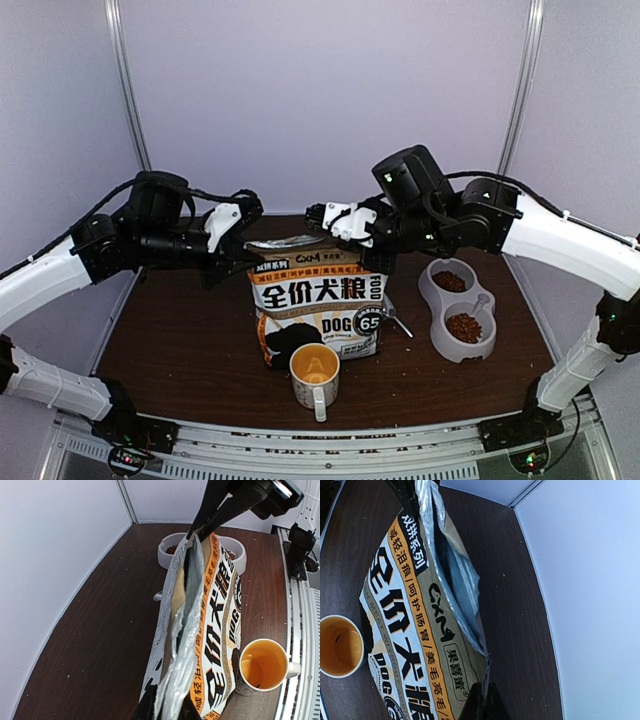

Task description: Serve the pet food

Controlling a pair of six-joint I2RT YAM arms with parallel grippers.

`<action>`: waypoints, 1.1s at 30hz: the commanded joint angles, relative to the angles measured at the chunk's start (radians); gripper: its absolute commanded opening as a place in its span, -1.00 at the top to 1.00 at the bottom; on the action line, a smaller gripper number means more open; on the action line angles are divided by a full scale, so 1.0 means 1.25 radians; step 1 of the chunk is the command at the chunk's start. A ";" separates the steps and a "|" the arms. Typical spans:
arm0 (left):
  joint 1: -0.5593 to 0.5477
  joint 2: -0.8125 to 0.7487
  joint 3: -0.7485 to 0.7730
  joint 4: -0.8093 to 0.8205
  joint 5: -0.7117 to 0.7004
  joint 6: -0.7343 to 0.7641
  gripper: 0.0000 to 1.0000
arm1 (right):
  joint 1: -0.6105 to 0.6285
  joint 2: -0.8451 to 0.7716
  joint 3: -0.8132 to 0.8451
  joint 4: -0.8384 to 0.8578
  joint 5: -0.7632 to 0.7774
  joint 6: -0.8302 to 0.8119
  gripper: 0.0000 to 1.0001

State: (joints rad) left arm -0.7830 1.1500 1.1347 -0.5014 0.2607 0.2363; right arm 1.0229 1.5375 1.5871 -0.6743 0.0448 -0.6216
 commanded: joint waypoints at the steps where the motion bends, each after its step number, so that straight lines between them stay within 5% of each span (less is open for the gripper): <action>1: -0.001 -0.019 -0.005 0.042 -0.011 -0.006 0.73 | 0.004 -0.021 0.009 0.024 0.029 0.006 1.00; 4: -0.002 -0.019 -0.006 0.045 -0.004 -0.008 0.75 | 0.004 -0.031 -0.004 0.050 0.002 0.017 1.00; 11: -0.001 -0.020 -0.009 0.057 0.020 -0.021 0.81 | 0.004 -0.002 0.014 0.065 -0.058 0.036 0.61; 22: -0.001 -0.020 -0.012 0.066 0.044 -0.030 0.85 | 0.006 0.058 0.074 0.047 -0.105 0.040 0.51; 30: -0.001 -0.026 -0.014 0.069 0.037 -0.030 0.86 | 0.005 0.070 0.086 0.042 -0.097 0.037 0.97; 33: -0.001 -0.028 -0.015 0.069 0.036 -0.031 0.86 | 0.005 0.063 0.082 0.045 -0.095 0.037 1.00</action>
State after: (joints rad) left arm -0.7826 1.1412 1.1198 -0.4797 0.2878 0.2100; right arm 1.0237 1.6176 1.6623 -0.6483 -0.0772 -0.5800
